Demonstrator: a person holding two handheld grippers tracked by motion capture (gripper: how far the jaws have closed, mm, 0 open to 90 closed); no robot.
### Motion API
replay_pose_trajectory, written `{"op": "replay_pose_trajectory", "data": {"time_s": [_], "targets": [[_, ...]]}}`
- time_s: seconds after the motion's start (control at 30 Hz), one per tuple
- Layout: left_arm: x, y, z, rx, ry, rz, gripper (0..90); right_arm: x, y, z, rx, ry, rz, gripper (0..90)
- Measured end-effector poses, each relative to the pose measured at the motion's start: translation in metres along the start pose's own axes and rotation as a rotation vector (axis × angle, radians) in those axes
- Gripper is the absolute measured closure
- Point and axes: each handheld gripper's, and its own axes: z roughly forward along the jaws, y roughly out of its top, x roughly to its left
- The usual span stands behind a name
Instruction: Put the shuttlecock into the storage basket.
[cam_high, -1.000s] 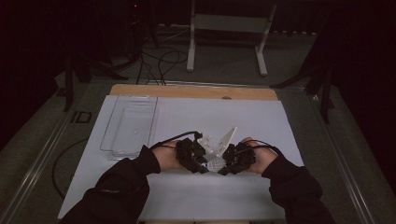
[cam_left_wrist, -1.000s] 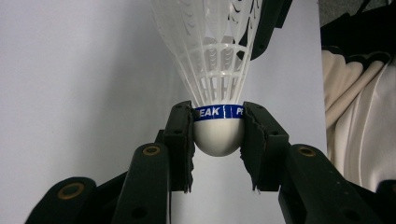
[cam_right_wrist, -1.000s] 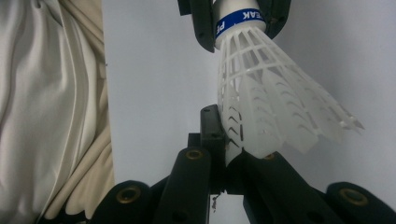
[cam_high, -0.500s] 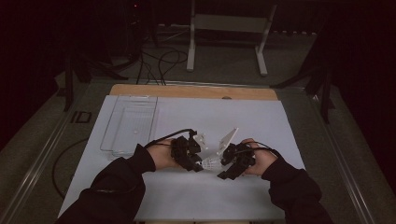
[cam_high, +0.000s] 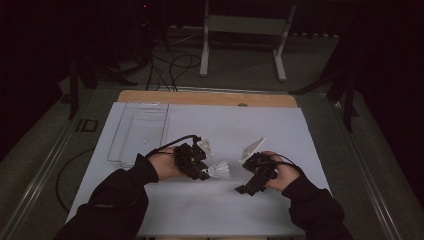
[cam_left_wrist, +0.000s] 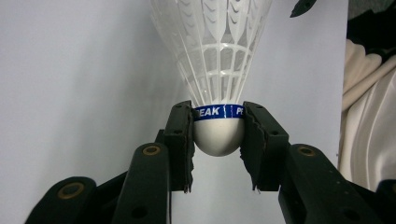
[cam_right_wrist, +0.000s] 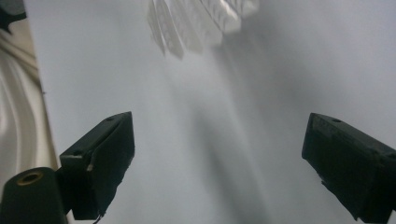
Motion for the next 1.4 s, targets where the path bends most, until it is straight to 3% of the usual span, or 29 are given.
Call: {"op": "replay_pose_trajectory", "data": {"time_s": [0.13, 0.3, 0.33, 0.47, 0.6, 1.0, 1.4], "targets": [[0.002, -0.002, -0.005, -0.006, -0.005, -0.018, 65.9, -0.002, -0.006, 0.000, -0.026, -0.010, 0.011, 9.4], [0.004, -0.004, -0.010, -0.008, -0.001, -0.039, 65.9, -0.003, -0.014, -0.001, -0.055, -0.072, 0.022, 9.4], [0.005, -0.005, -0.011, -0.008, -0.004, -0.051, 65.9, -0.003, -0.016, -0.001, -0.058, -0.064, 0.024, 9.4], [0.006, -0.007, -0.014, -0.009, -0.003, -0.061, 65.9, -0.003, -0.022, 0.001, -0.072, -0.081, 0.014, 9.4], [0.008, -0.012, -0.020, -0.015, 0.001, -0.078, 65.9, -0.002, -0.032, 0.005, -0.083, -0.128, -0.011, 9.4], [0.013, -0.021, -0.037, -0.031, 0.029, -0.121, 65.9, -0.001, -0.047, 0.005, -0.095, -0.143, -0.017, 9.4], [0.017, -0.035, -0.056, -0.057, 0.054, -0.159, 65.9, 0.002, -0.073, 0.006, -0.200, -0.122, -0.004, 9.4]]}}
